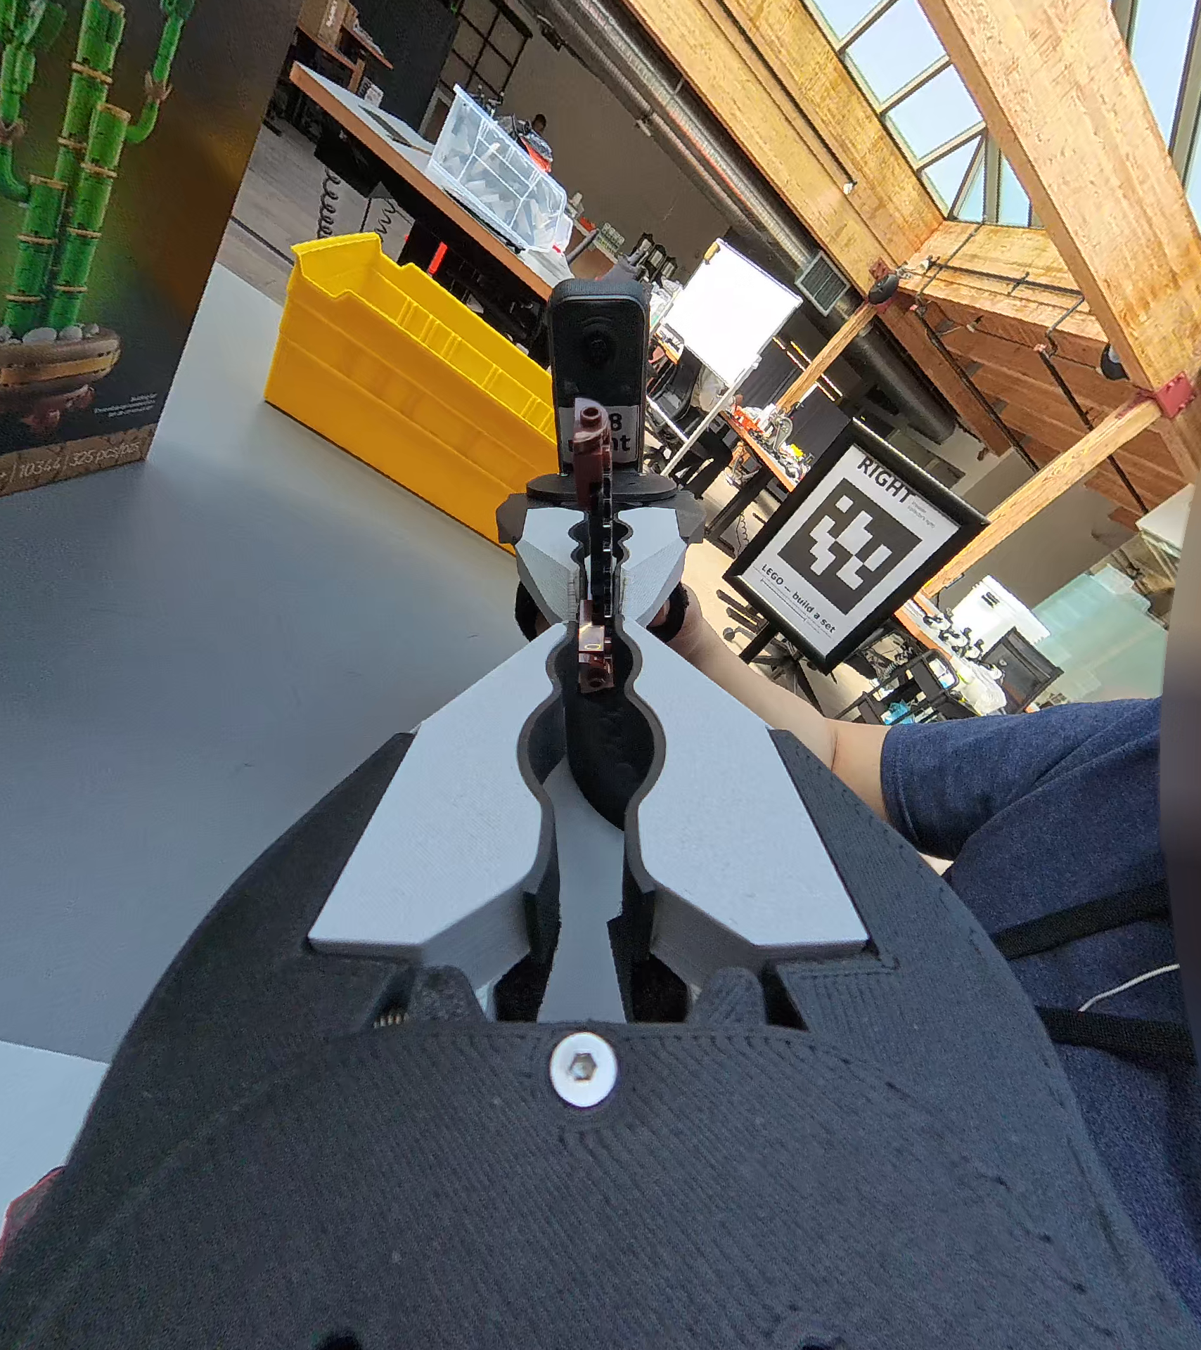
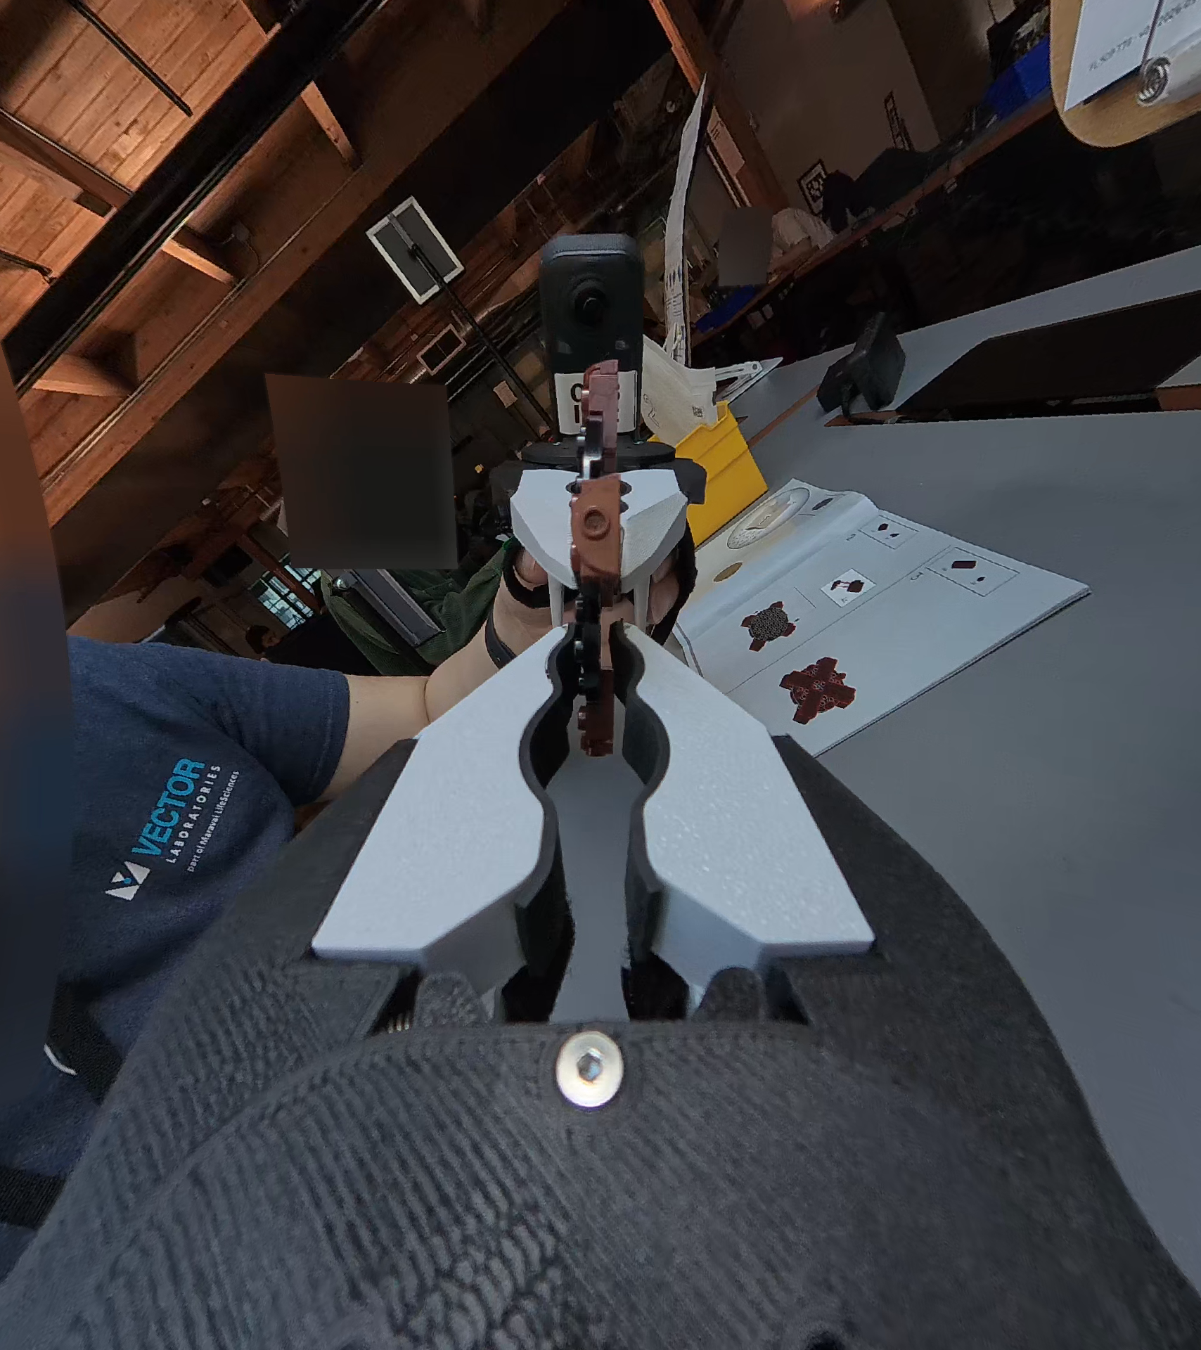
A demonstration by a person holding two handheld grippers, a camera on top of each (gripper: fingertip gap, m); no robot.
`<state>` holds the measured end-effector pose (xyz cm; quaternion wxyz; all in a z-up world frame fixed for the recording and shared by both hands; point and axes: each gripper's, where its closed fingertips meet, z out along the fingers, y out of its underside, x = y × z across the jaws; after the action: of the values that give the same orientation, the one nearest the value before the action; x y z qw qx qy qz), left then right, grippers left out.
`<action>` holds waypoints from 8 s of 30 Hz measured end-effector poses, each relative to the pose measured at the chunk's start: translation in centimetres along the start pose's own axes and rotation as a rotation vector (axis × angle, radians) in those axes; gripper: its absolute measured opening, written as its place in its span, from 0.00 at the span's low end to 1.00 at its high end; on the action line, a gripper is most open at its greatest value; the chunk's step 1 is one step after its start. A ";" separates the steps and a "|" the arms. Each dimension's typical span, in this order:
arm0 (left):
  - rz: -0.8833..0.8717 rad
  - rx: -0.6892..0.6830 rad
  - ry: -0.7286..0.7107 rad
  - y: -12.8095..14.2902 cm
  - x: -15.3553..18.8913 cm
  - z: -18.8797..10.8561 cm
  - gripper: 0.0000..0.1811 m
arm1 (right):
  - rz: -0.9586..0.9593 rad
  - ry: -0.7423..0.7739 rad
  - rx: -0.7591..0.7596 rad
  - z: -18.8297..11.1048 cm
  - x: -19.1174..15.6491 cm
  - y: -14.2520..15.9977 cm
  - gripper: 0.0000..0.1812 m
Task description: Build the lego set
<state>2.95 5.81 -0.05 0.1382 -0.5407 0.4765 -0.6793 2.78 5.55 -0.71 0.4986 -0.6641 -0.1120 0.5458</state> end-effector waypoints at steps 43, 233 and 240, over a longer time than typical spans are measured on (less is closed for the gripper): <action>0.031 0.001 -0.008 0.2 0.3 0.3 0.03 | -0.037 -0.009 0.042 0.0 -0.4 -0.5 0.04; -0.292 -0.054 -0.100 1.6 -3.2 -3.4 0.03 | -0.858 0.530 -0.286 3.5 0.8 2.8 0.51; -0.332 -0.033 -0.135 3.4 -2.3 -6.0 0.03 | -0.864 0.565 -0.414 6.0 1.7 6.1 0.32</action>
<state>-2.50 8.72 -3.93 0.0470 -0.6587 0.3815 -0.6468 -4.05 7.08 -5.92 0.5470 -0.7622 -0.3410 0.0592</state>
